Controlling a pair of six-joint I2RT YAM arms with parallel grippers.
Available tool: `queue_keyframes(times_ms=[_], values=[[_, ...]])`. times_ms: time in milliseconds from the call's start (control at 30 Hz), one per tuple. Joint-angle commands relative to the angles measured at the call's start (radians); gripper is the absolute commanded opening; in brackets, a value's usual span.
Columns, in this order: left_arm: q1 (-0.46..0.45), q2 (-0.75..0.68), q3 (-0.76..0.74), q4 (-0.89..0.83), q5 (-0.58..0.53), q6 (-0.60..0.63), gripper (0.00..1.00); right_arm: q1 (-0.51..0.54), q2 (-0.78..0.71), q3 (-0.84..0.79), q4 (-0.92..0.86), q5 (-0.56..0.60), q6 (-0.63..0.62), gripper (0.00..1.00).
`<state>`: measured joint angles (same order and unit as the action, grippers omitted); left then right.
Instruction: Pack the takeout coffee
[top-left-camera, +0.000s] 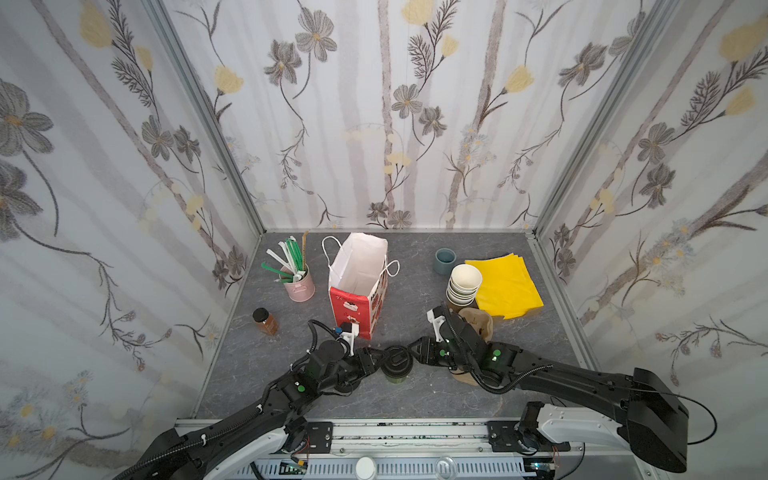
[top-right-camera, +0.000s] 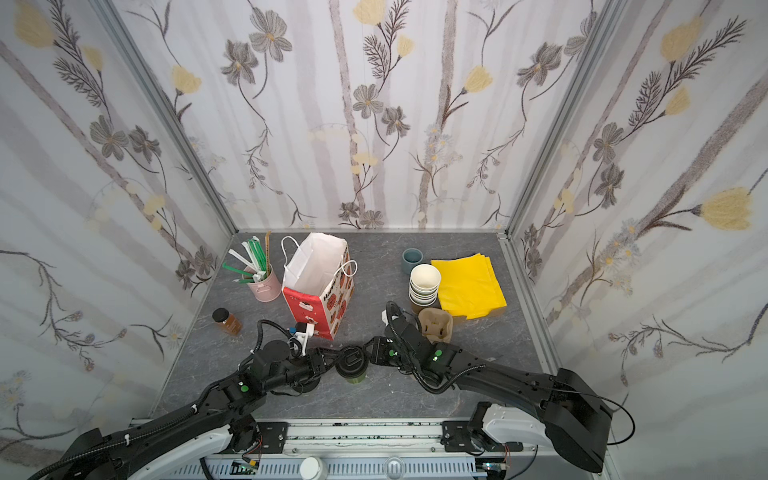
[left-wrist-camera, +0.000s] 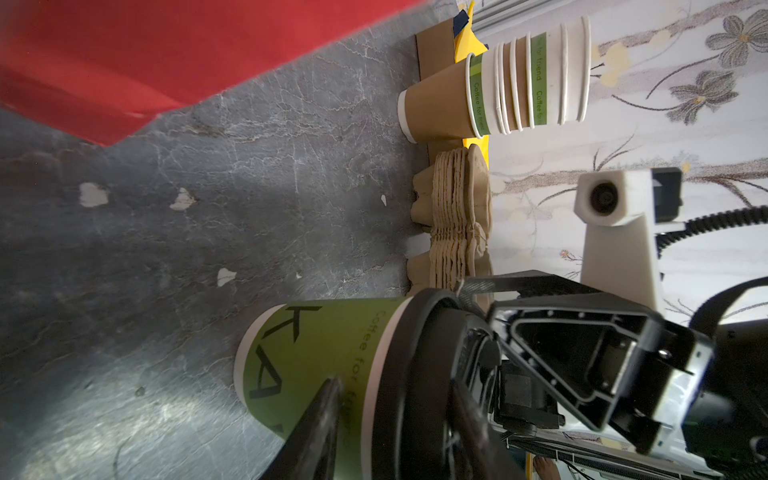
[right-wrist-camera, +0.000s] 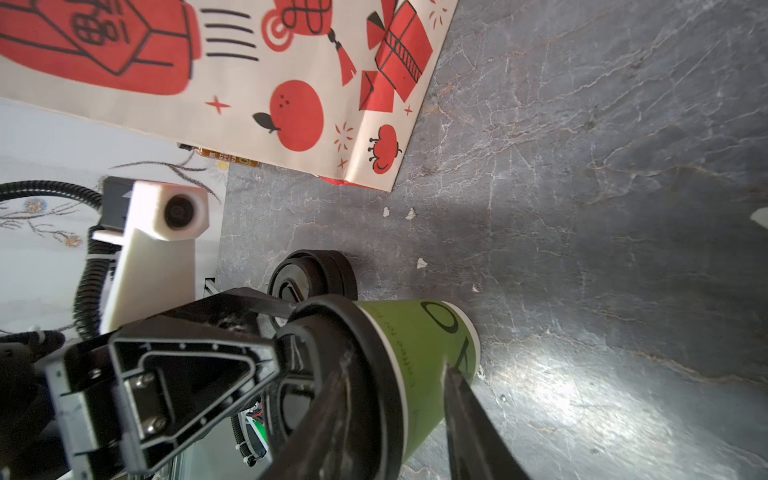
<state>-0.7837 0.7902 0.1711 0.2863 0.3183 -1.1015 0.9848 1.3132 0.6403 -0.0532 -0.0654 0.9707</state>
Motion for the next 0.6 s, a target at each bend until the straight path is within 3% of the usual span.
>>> queue_keyframes(times_ms=[0, 300, 567], values=[[0.001, 0.005, 0.004, -0.079, 0.005, 0.010, 0.42, -0.013, -0.027, 0.022, -0.072, 0.057, -0.094, 0.48], [0.000, 0.007, 0.006, -0.081, 0.008, 0.015, 0.42, -0.017, 0.059, 0.105, -0.143, -0.069, -0.324, 0.75], [0.000, 0.000, 0.014, -0.085, 0.006, 0.015, 0.45, -0.023, 0.138, 0.151, -0.097, -0.173, -0.356, 0.76]])
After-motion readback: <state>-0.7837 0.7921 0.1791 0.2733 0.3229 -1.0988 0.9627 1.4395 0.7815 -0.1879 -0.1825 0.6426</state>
